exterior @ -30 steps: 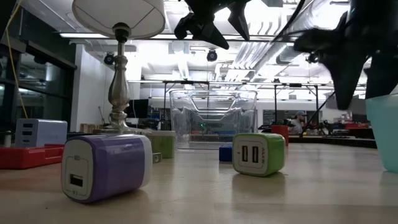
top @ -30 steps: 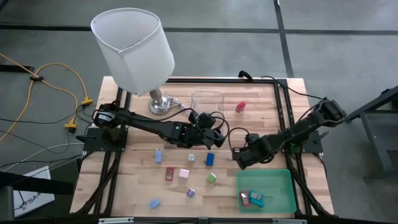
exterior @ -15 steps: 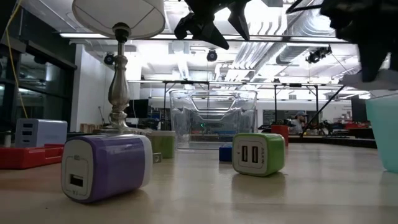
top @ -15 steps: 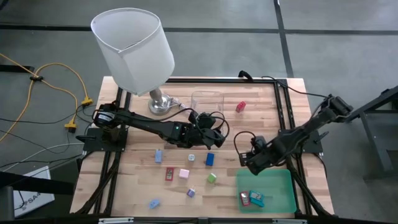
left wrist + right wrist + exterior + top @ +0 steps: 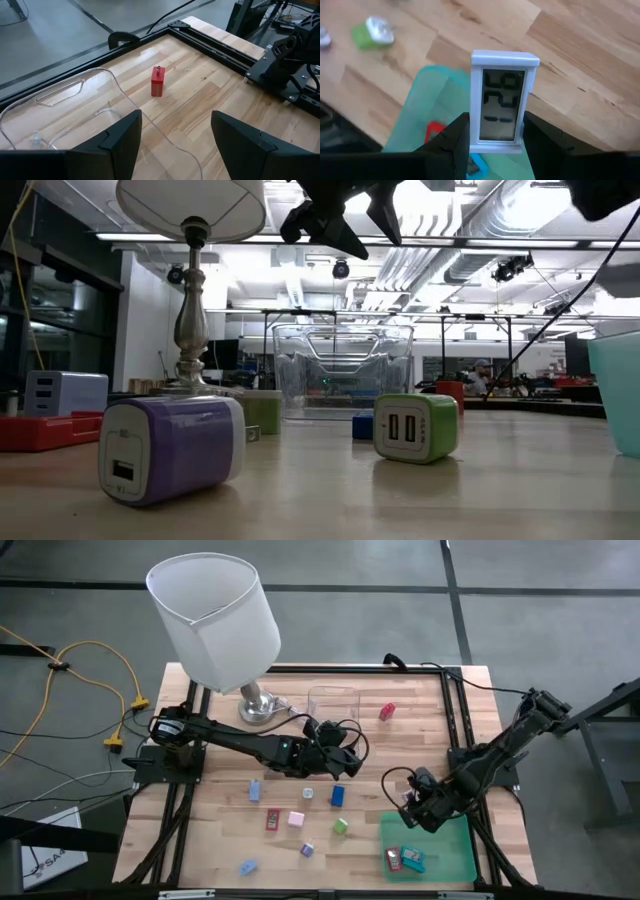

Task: Pick & Place Office items
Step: Put the white digital clock into the green bin

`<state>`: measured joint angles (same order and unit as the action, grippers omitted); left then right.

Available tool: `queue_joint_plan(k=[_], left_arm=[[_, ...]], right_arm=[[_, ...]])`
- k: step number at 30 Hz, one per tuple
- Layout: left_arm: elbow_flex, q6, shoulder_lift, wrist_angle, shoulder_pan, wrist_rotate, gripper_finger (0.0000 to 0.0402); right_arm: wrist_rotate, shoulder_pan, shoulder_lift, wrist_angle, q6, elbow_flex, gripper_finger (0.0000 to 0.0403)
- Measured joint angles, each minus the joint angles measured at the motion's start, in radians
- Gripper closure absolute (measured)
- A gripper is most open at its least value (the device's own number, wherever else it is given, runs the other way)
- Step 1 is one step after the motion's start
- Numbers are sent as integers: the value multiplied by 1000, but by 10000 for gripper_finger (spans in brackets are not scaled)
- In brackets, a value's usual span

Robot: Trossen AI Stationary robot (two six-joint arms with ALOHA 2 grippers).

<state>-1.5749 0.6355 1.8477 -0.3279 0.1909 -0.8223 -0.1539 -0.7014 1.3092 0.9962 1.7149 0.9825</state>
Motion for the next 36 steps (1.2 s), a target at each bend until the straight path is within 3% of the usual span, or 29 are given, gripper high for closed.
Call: queue_joint_plan(k=[15,20,28,36], left_arm=[[0,0,0,0,0,0,171],[0,0,0,0,0,0,171],[0,0,0,0,0,0,171],[0,0,0,0,0,0,171]], right_arm=[[139,-18,7,-63,-307,0,256],[118,-64,13,-80,-281,0,256],[111,-185,98,-125,-89,0,256],[159,-244,207,-145,13,0,256]])
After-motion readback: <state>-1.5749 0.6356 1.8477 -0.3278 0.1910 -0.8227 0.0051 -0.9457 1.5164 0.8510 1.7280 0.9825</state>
